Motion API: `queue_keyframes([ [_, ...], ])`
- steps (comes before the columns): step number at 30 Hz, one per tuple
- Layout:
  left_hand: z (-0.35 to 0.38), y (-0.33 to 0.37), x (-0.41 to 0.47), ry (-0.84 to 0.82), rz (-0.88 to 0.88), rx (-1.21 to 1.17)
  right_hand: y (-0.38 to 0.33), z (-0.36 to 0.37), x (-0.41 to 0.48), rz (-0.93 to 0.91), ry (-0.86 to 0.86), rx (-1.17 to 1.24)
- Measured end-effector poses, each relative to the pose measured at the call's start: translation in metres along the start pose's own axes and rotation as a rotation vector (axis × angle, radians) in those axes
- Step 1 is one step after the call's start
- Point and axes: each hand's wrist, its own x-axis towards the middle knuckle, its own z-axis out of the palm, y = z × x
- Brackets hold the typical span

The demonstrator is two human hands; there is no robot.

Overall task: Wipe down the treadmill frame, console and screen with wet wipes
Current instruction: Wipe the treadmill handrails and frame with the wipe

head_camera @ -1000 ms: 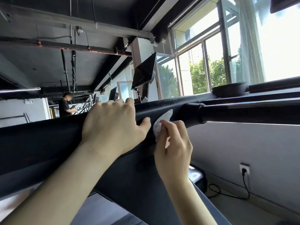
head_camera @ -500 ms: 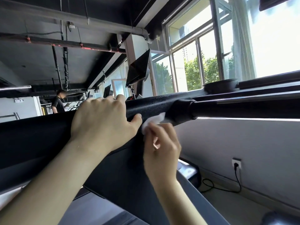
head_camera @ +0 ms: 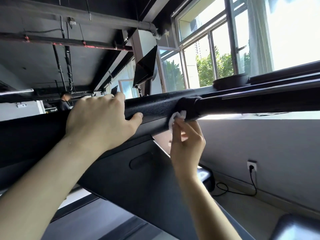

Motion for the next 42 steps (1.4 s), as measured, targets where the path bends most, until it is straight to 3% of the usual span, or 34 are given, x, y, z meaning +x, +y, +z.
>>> queue_keyframes([
  [2,-0.002,0.002,0.0,0.002,-0.002,-0.017,-0.01,0.002,-0.006,-0.006,0.004,-0.023],
  [5,-0.003,0.002,0.0,0.005,0.0,0.001,-0.037,0.005,-0.033,-0.168,-0.166,-0.018],
  [8,0.002,0.002,0.0,0.058,0.04,-0.009,-0.015,0.002,-0.014,-0.016,-0.078,0.012],
  [10,0.006,0.01,0.002,0.13,0.134,-0.034,-0.006,-0.003,-0.001,0.135,-0.001,0.052],
  [14,0.011,0.052,0.016,0.136,0.427,-0.248,-0.036,-0.002,-0.021,0.038,-0.141,0.163],
  [17,0.016,0.08,0.028,0.065,0.58,-0.382,-0.03,-0.002,-0.016,0.159,-0.128,0.268],
  [22,0.019,0.087,0.045,0.057,0.563,-0.577,-0.01,0.001,0.007,0.43,0.045,0.353],
  [29,0.032,0.094,0.044,0.102,0.453,-0.67,0.002,0.002,0.008,0.614,0.052,0.499],
  [37,0.048,0.1,0.039,0.235,0.409,-0.702,0.043,-0.008,0.056,0.515,0.171,0.302],
  [42,0.052,0.108,0.035,0.298,0.405,-0.703,0.046,-0.011,0.056,0.359,0.059,0.252],
])
